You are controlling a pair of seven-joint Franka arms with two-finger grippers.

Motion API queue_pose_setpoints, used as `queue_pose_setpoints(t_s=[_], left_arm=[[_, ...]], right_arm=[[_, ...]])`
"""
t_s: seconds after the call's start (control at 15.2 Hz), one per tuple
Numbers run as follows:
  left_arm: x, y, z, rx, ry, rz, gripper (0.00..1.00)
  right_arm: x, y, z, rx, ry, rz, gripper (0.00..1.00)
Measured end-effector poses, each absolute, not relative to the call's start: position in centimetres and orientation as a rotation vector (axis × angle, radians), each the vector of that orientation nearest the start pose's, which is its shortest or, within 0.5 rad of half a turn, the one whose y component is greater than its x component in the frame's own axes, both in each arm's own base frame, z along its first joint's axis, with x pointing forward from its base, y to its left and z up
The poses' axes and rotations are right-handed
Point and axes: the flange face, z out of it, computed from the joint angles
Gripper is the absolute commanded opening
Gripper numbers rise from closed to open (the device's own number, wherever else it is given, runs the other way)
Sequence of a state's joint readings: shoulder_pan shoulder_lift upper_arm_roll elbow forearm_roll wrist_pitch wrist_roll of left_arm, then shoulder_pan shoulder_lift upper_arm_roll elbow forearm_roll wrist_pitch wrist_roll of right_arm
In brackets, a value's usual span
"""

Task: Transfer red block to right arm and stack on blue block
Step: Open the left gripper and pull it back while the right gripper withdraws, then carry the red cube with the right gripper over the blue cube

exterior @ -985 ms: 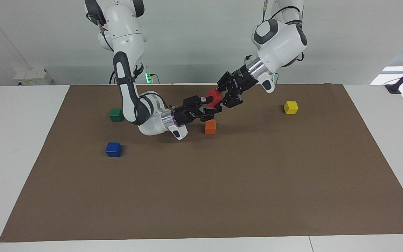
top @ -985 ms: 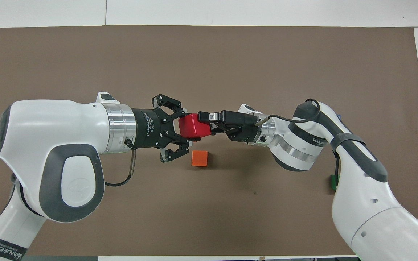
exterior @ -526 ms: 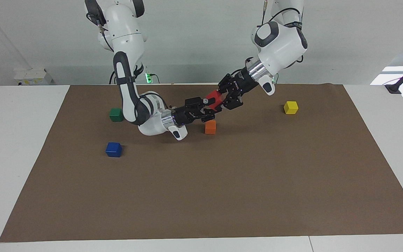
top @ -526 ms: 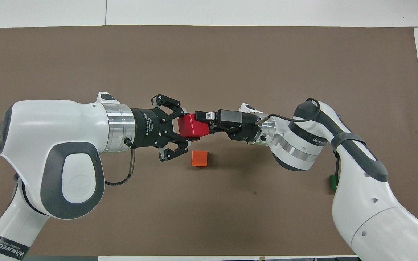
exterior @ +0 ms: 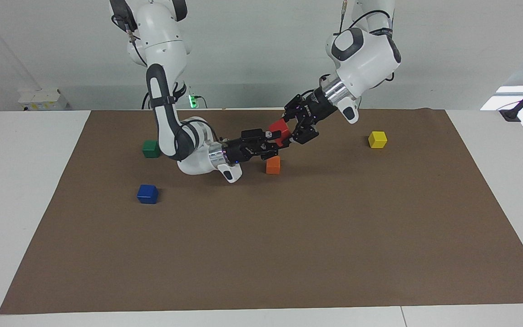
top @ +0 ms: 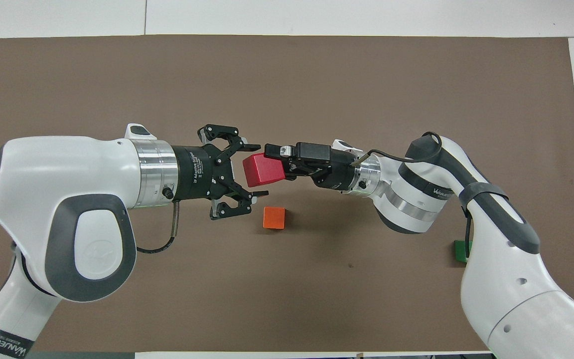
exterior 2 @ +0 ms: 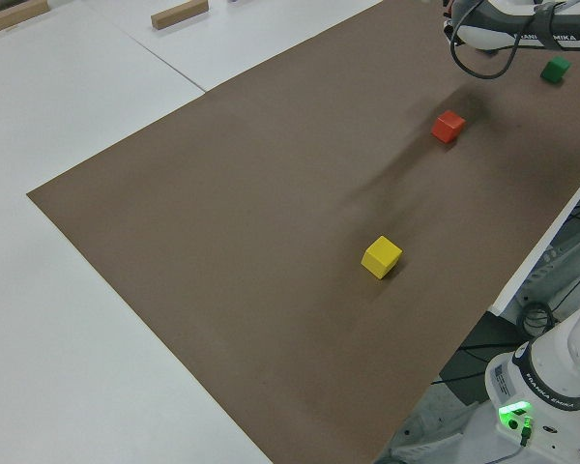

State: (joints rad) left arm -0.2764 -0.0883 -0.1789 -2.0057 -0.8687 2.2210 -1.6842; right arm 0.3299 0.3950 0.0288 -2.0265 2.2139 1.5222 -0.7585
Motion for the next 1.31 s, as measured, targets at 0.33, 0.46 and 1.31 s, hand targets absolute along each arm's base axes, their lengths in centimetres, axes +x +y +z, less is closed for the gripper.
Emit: queue_pose_setpoints(t_s=[0.33, 0.46, 1.31], left_arm=[[50.8, -19.2, 55.0, 1.893, 1.75, -0.528, 1.0], [51.5, -15.7, 55.1, 2.024, 1.701, -0.454, 1.0], [51.5, -2.9, 55.0, 3.064, 0.726, -0.093, 1.0]], right_arm=[[55.8, 29.1, 38.1, -1.194, 0.23, 0.127, 0.0], [56.5, 28.1, 40.5, -1.273, 0.267, 0.165, 0.0], [59.7, 10.5, 55.3, -2.454, 0.302, 0.073, 0.0]])
